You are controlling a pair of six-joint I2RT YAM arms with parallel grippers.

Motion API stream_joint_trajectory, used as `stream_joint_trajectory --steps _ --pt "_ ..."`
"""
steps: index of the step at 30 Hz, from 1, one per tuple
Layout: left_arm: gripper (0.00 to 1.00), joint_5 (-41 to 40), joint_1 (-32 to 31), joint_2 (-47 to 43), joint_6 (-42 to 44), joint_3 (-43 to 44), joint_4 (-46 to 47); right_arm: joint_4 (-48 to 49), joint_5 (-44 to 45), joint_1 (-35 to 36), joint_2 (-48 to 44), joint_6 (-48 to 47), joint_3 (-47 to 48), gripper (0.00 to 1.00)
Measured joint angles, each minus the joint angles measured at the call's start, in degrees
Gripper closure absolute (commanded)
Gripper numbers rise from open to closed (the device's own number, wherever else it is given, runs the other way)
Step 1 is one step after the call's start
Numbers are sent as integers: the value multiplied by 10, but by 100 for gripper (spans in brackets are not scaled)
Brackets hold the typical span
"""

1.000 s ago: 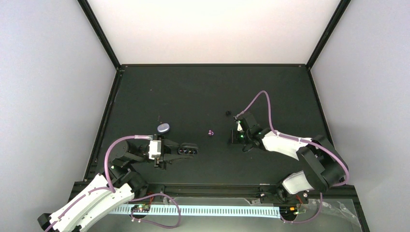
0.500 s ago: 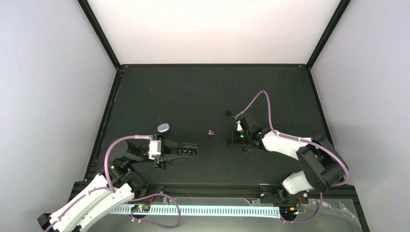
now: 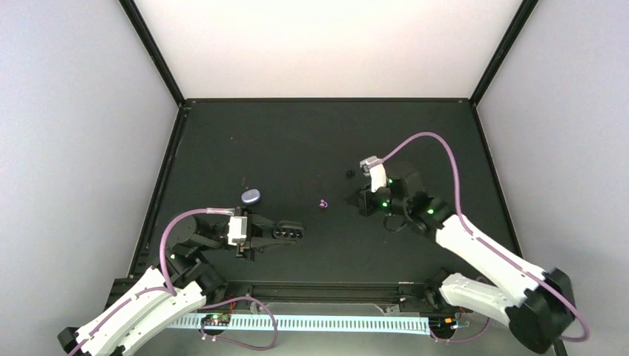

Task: Insert the wireless bluetooth earbuds into the charging case
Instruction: Pick up the earbud from the center of the board, then place the earbud in the charging case.

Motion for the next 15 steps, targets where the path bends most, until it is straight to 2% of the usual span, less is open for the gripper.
stream_joint_trajectory --steps 5,8,12,15 --pt "98 17 0 0 0 0 5 -77 -54 97 -95 -115 119 99" --pt "98 23 0 -3 0 0 6 -145 -81 114 -126 -169 200 99" --pt "98 33 0 -4 0 0 8 -235 -92 131 -120 -221 297 99" --pt "98 39 0 0 0 0 9 -306 -85 176 -94 -252 372 99"
